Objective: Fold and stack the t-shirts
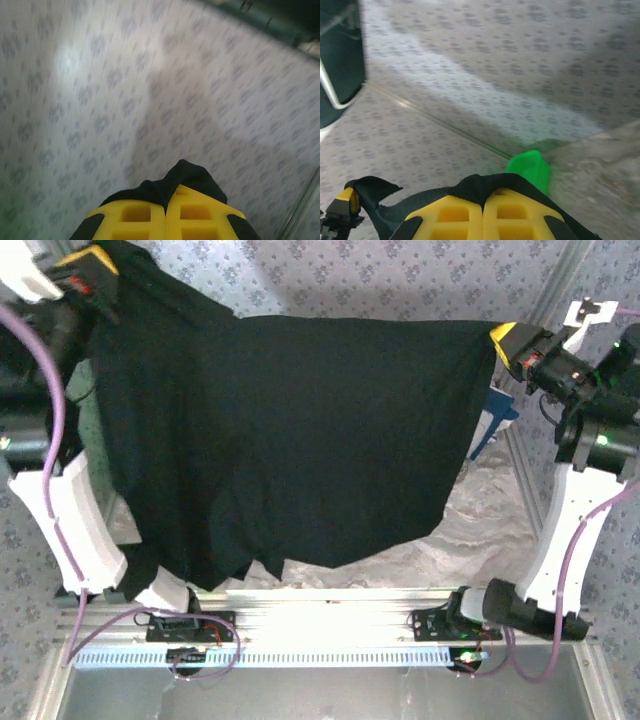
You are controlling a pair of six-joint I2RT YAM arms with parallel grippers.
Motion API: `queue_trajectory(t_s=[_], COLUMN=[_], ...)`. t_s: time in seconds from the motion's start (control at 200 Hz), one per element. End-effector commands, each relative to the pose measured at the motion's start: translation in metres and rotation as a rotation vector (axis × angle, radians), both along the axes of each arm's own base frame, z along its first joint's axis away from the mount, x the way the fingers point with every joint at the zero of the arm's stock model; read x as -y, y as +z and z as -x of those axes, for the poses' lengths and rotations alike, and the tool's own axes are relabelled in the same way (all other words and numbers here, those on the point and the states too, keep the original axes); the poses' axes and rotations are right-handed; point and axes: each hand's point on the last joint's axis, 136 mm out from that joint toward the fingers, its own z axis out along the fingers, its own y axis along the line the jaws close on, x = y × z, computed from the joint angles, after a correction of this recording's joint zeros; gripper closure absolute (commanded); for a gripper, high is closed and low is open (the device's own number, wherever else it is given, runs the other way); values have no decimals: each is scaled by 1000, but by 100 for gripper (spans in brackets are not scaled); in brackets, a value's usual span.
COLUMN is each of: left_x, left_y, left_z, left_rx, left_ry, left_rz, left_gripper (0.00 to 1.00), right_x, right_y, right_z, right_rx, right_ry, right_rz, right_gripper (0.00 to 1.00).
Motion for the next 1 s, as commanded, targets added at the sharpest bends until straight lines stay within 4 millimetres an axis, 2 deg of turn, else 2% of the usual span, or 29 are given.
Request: queue_trajectory(t_s=[0.0, 0.06, 0.11, 0.23, 0.295, 0.44, 0.58, 0.705, 0.79, 0.874, 0.999], left_x=[0, 3, 4, 7, 12, 35, 51, 57, 63, 70, 75], left_y=[-65, -100, -125, -201, -241, -320, -383, -429, -452, -463, -459], left_z=[-67, -94, -114, -157, -178, -217, -246, -266, -274, -278, -271], left_rx=[-169, -242, -283, -421, -502, -654, -768, -850, -885, -904, -904], left_ry=[8, 5, 6, -2, -12, -63, -88, -77, -77, -79, -81], left_rz=[-79, -96, -103, -86, -92, -157, -186, -178, -169, -170, -172], left_gripper=[100, 100, 100, 100, 100, 100, 100, 100, 100, 100, 100], right_x=[19, 19, 24, 33, 39, 51, 64, 75, 84, 87, 89], right_y=[-60, -85, -117, -188, -235, -318, -378, -411, -420, -423, -417], right_z=[-37, -55, -71, -103, -121, -155, -188, -208, -223, -233, -235], right_rx=[-128, -171, -260, -391, -485, -631, -714, -760, -745, -724, -692], right_ry=[-69, -56, -78, -86, -87, -87, -106, -119, -157, -165, -174], right_rz=[116, 151, 180, 271, 318, 453, 546, 612, 658, 695, 733], right_gripper=[100, 100, 100, 100, 100, 100, 100, 100, 100, 100, 100])
